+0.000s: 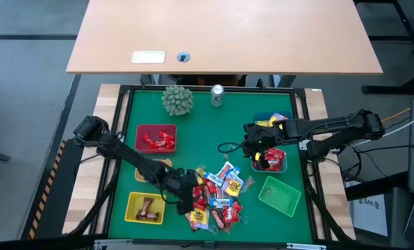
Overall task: Sort candy
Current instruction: Put the red chocolate bar into the red bin
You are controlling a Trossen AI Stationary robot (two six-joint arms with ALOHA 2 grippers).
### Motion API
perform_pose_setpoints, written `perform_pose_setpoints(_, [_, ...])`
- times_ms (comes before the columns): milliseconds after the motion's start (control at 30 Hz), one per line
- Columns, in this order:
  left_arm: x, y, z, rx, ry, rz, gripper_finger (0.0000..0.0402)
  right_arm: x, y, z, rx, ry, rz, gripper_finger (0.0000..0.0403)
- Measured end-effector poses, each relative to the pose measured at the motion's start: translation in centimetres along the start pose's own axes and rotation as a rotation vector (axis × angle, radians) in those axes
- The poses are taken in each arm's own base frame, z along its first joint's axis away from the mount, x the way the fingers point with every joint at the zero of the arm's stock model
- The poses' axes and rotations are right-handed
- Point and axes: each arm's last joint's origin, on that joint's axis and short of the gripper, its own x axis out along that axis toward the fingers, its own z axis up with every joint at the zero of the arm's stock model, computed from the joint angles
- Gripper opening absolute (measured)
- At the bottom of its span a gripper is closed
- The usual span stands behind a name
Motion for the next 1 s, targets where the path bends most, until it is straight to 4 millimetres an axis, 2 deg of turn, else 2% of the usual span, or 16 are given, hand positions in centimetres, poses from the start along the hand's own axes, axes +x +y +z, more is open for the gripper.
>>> perform_pose_setpoints(267, [-2.4,0.0,5.5,0.044,-0.059,0.004,0.0065,0.0,0.0,0.0,0.000,0.000,0.000,0.0189])
perform_pose_setpoints(533, [-7.7,2.2,10.0,0.111,0.102,0.197,0.0065,0.0,0.0,0.0,0.000,0.000,0.000,0.0189])
perform_pose_setpoints(667, [-10.1,4.1,10.4,0.164,0.204,0.391,0.0065,0.0,0.0,0.0,0.000,0.000,0.000,0.0189])
perform_pose_setpoints(767, [-11.0,5.8,10.0,0.190,0.305,0.553,0.0065,0.0,0.0,0.0,0.000,0.000,0.000,0.0189])
perform_pose_setpoints(900, [-11.3,8.3,8.9,0.195,0.466,0.721,0.0065,0.0,0.0,0.0,0.000,0.000,0.000,0.0189])
perform_pose_setpoints(1000, [-10.4,9.9,8.4,0.198,0.498,0.804,0.0065,0.0,0.0,0.0,0.000,0.000,0.000,0.0189])
